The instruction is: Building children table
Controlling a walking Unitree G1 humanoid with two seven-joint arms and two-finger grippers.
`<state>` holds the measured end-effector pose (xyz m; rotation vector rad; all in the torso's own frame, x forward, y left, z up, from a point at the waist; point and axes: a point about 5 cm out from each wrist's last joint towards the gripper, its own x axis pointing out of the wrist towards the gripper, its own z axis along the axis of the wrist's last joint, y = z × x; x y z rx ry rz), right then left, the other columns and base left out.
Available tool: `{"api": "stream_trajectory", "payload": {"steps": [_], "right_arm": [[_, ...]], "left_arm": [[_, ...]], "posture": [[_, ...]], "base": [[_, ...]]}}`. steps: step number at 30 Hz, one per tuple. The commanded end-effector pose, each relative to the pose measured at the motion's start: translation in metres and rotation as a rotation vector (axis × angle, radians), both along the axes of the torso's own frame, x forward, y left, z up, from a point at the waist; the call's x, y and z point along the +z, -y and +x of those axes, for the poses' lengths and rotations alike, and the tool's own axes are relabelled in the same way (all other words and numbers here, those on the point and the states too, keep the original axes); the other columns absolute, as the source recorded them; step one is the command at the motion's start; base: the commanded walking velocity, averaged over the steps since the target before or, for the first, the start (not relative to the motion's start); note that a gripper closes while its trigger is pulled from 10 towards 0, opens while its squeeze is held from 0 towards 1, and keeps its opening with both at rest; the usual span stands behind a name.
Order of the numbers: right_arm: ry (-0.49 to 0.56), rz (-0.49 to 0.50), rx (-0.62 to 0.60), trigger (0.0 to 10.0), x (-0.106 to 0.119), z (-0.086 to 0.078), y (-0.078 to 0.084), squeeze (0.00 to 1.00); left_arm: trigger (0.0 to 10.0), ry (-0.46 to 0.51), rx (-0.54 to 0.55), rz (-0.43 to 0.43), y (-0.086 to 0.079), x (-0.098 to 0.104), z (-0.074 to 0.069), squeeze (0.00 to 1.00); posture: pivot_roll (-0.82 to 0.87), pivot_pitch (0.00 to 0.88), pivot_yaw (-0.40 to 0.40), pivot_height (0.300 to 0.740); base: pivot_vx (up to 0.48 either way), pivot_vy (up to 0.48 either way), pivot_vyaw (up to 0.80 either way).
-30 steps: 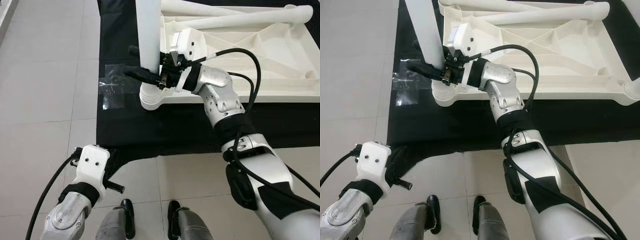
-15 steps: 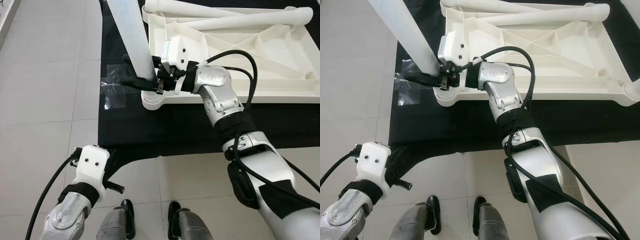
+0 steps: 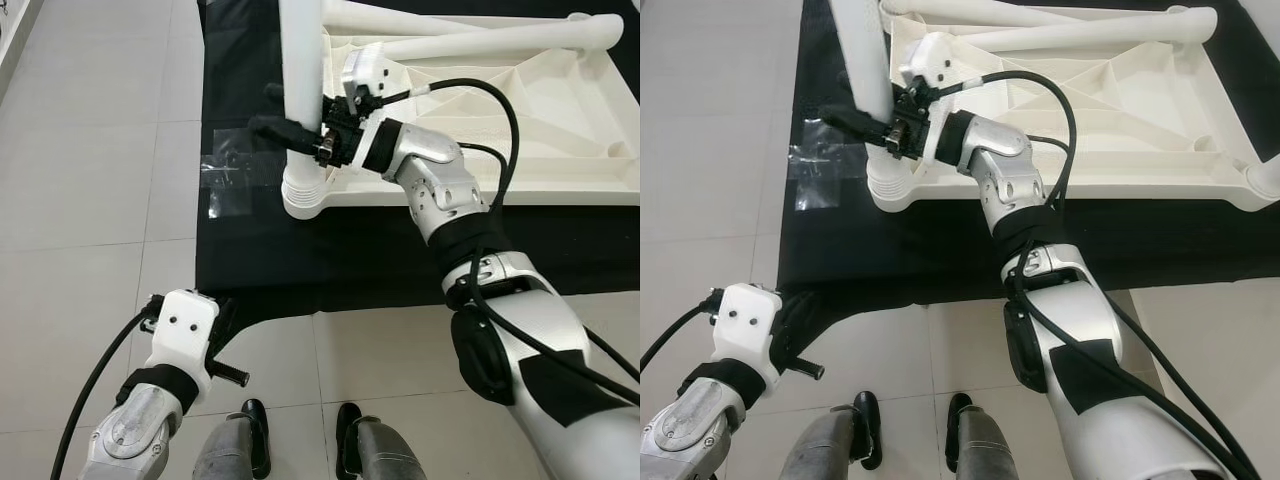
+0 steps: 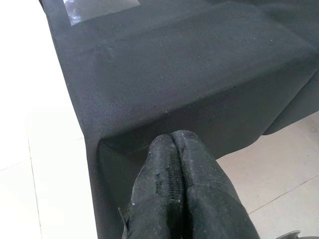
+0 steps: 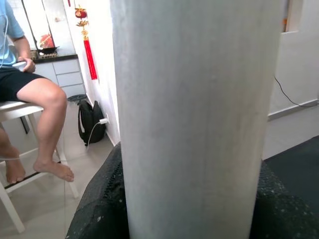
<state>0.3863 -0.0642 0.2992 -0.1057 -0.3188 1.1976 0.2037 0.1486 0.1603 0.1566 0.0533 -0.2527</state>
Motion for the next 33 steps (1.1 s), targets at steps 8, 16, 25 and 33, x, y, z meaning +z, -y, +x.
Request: {"api": "stream_trajectory", "payload": {"steps": [8, 16, 25, 33], "right_arm": [[-0.258, -0.019, -0.083, 10.0, -0.072, 0.001, 0.007, 0.00], [-0.128, -0.040, -0.041, 10.0, -0.082, -0.011, 0.007, 0.00], [-0.051, -0.252, 0.000, 10.0, -0.095, -0.018, 0.005, 0.00], [-0.052, -0.297, 0.023, 10.0, -0.091, -0.017, 0.004, 0.00]], "left_arm": [[10.0, -0.037, -0.003, -0.015, 0.001, -0.005, -0.003, 0.00], [10.0, -0.038, -0.005, -0.015, 0.001, -0.005, -0.003, 0.00], [10.0, -0.039, -0.005, -0.014, 0.000, -0.006, -0.003, 0.00], [10.0, -0.038, -0.005, -0.014, 0.001, -0.006, -0.003, 0.00]], "posture": [[0.12, 0.382, -0.038, 0.740], [0.12, 0.378, -0.035, 0.740], [0.12, 0.373, -0.034, 0.740], [0.11, 0.366, -0.038, 0.740]], "base": [[0.000, 0.000, 0.00], [0.000, 0.000, 0.00], [0.000, 0.000, 0.00], [0.000, 0.000, 0.00]]}}
